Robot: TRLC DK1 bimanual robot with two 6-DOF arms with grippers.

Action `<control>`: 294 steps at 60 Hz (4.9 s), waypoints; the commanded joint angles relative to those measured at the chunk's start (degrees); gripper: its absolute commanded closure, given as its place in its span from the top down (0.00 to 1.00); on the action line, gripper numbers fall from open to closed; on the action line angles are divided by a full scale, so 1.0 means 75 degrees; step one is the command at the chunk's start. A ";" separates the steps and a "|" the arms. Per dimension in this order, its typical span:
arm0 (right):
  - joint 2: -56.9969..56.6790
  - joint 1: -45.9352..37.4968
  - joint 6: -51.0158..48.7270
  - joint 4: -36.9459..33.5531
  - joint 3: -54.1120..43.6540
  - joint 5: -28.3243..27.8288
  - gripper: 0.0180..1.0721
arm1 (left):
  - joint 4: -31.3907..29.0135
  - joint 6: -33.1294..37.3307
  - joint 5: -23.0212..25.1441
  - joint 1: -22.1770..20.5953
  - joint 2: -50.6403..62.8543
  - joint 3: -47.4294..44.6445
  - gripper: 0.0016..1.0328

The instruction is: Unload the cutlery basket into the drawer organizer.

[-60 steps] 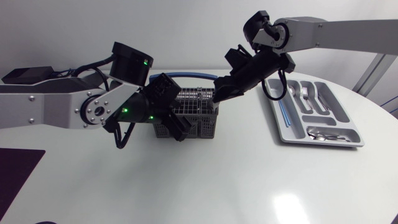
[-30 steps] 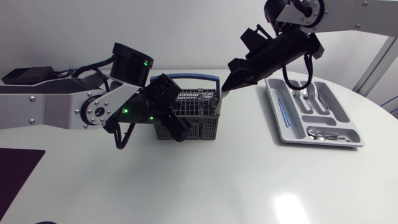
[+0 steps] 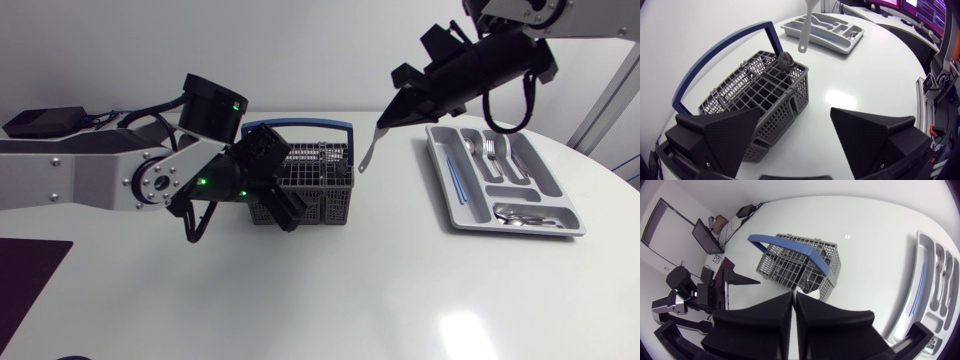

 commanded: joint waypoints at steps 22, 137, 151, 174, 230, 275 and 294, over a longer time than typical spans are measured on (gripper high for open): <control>-0.1006 -0.0722 -0.0688 -0.0607 -0.1832 0.3321 0.05 | -0.0073 0.0197 0.0038 -0.0051 0.0156 -0.0094 0.95; -0.0771 -0.1765 -0.1965 0.1573 -0.2699 0.1633 0.95 | -0.0155 0.0150 0.0027 -0.0156 0.0051 -0.0118 0.96; -0.0748 -0.0371 -0.1426 0.2100 -0.2758 0.1610 0.95 | -0.0073 0.0127 0.0027 -0.0133 0.0168 -0.0094 0.96; 0.0178 0.0825 -0.0875 0.2991 -0.2324 0.1645 0.95 | -0.0014 0.0080 0.0155 0.0289 0.0309 -0.0047 0.96; 0.1783 0.1270 -0.0559 0.3307 -0.1164 0.1633 0.26 | 0.0150 0.0127 0.1175 0.0805 0.0777 0.0140 0.96; 0.0975 0.1282 -0.0477 0.3096 -0.1492 0.1082 0.06 | 0.0150 0.0080 0.1175 0.0805 0.0789 0.0128 0.96; 0.0283 0.1094 -0.0278 0.2909 -0.1492 0.0625 0.06 | 0.0091 0.0068 0.1163 0.0793 0.0777 0.0117 0.96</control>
